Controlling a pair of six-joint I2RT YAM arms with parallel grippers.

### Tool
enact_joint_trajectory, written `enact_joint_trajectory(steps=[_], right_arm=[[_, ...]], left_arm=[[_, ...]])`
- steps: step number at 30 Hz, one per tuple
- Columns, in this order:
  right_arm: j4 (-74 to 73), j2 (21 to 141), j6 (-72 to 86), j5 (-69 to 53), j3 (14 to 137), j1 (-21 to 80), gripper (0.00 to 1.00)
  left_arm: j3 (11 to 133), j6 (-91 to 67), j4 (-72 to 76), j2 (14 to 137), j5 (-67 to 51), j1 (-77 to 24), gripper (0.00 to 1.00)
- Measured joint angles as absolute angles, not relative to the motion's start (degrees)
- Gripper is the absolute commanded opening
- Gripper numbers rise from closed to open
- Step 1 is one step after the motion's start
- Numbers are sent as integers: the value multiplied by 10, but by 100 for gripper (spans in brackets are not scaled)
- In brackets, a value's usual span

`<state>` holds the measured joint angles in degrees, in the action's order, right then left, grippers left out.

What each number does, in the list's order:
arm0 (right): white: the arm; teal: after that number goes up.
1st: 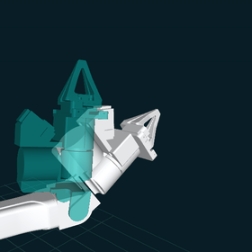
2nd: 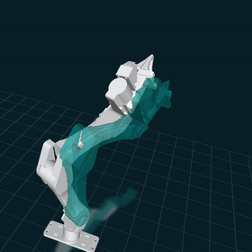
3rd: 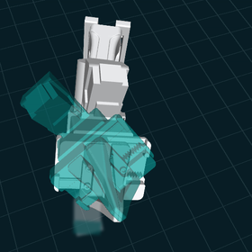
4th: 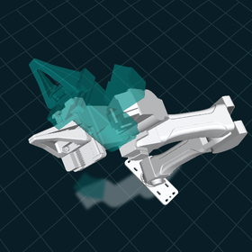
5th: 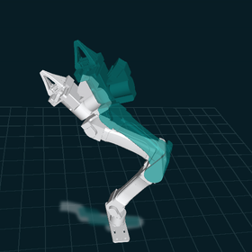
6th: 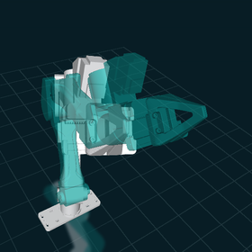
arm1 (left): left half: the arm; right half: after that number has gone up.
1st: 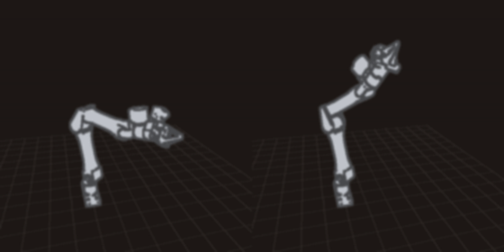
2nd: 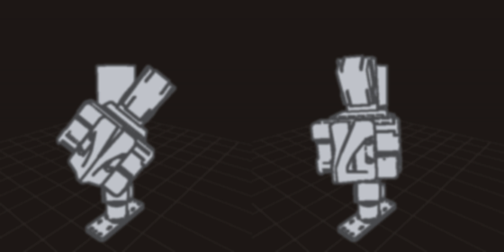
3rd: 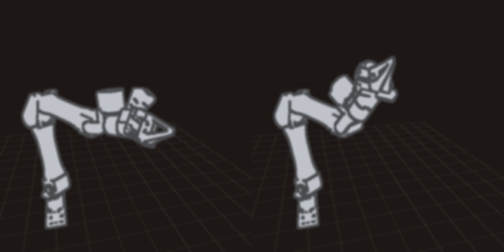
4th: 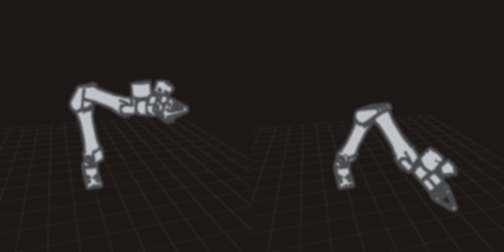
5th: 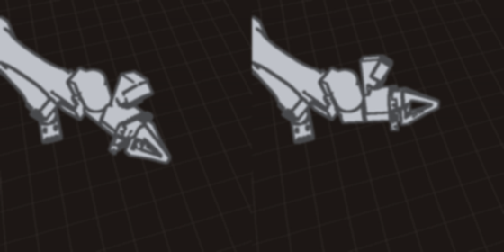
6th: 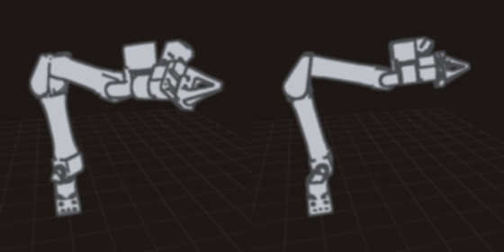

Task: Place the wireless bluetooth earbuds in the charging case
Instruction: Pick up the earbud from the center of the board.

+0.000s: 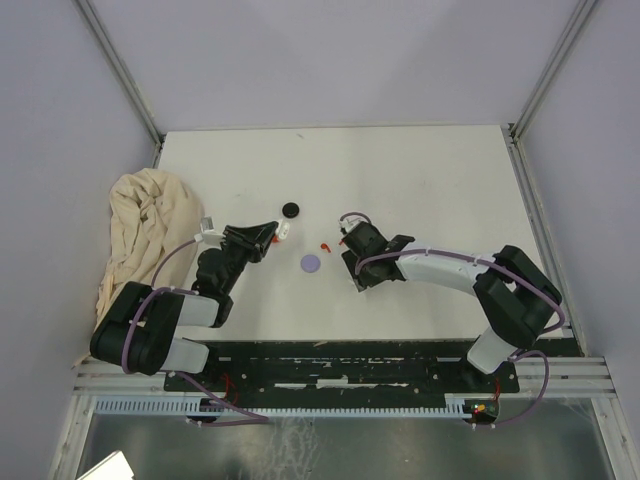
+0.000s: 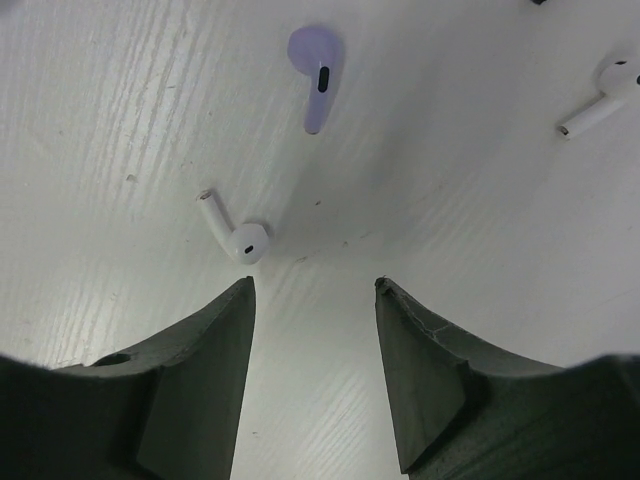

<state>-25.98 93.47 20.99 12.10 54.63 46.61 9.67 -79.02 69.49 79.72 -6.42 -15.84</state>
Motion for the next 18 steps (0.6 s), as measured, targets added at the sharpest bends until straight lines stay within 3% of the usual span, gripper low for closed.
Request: enact_joint_trajectory(steps=[18], right_arm=[[-232,967,216,134,549,476,59]], left_arm=[[90,-790,696,797,-65,-157,3]])
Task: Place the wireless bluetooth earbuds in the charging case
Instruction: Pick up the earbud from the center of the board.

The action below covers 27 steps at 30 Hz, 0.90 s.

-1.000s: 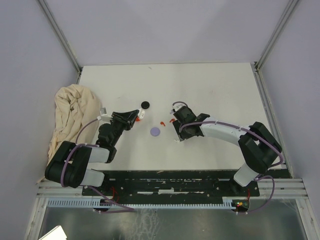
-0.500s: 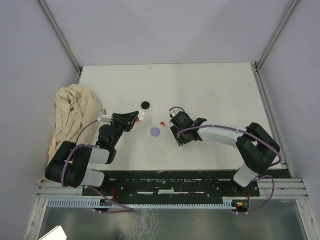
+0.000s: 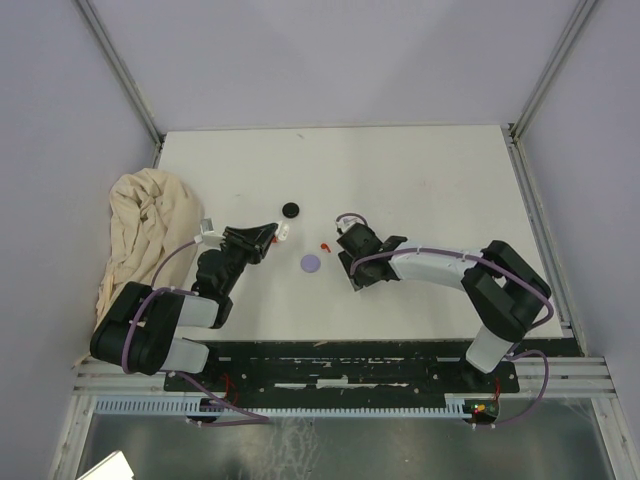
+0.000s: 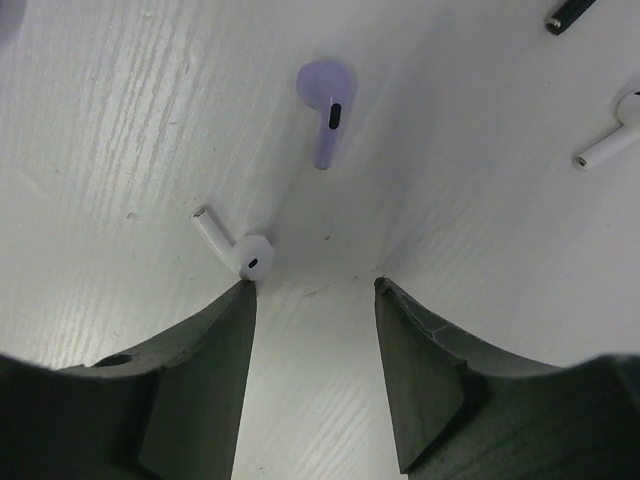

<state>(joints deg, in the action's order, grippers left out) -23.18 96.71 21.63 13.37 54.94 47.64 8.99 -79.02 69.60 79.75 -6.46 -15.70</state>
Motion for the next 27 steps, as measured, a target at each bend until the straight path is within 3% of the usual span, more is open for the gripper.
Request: enact_joint_trajectory(steps=[27], right_arm=[[-227,1045,203,180,642,476,59]], left_arm=[[85,-790,708,801,-67,-143,3]])
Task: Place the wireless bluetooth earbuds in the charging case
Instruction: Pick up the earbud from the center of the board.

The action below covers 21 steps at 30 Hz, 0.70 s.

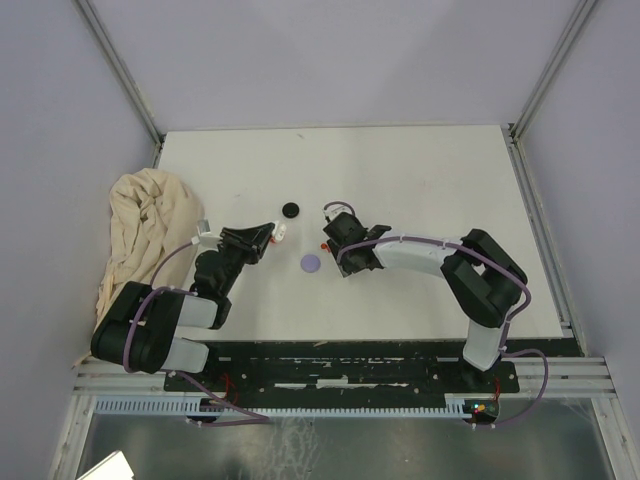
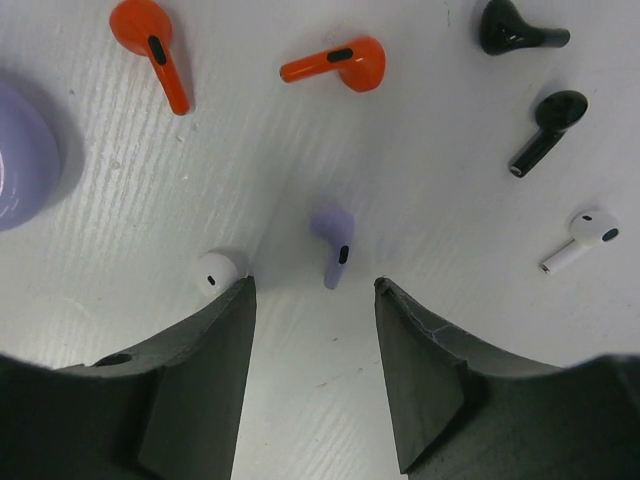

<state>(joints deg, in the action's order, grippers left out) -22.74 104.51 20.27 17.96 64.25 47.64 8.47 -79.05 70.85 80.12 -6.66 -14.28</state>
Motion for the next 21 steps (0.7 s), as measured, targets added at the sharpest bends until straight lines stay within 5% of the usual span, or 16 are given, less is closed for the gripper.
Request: enact_joint_trajectory(steps=[21], right_arm=[[-231,1012,186,149,666,476,53]], left_arm=[[76,-790,709,801,-77,-132,3]])
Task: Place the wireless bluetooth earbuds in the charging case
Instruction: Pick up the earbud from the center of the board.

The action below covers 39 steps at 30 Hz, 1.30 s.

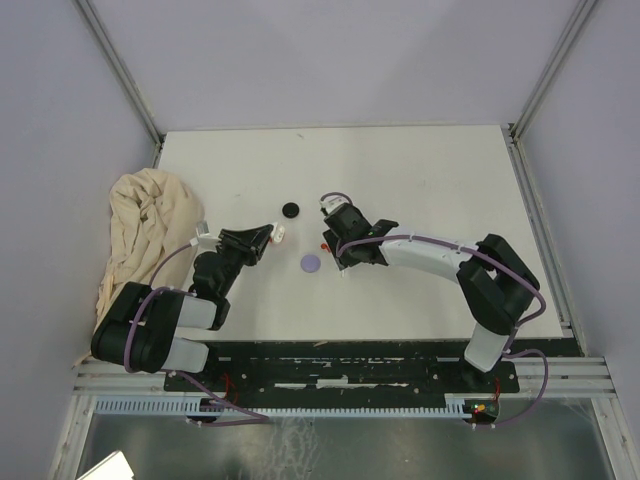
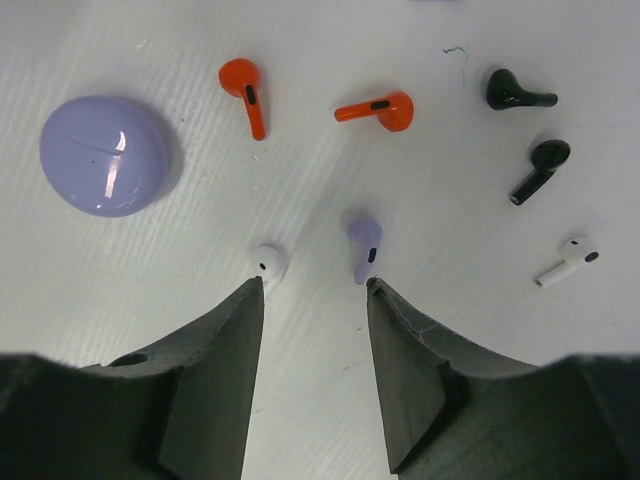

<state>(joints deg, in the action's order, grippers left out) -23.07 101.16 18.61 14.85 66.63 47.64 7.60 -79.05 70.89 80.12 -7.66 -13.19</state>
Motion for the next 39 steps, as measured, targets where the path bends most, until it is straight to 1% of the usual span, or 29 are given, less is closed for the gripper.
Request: enact_joint_trajectory(steps=[13,19,39], right_arm=[[-227,1020,186,91,667,485,51],[-228,1042,185,90,673,486,51],[-227,1060,175,90,678,486,47]], left_arm=[[75,-790,709,801,-77,-132,3],[75,-790,709,801,-79,-131,3],[75,-790,717,802,-81,-128,3]])
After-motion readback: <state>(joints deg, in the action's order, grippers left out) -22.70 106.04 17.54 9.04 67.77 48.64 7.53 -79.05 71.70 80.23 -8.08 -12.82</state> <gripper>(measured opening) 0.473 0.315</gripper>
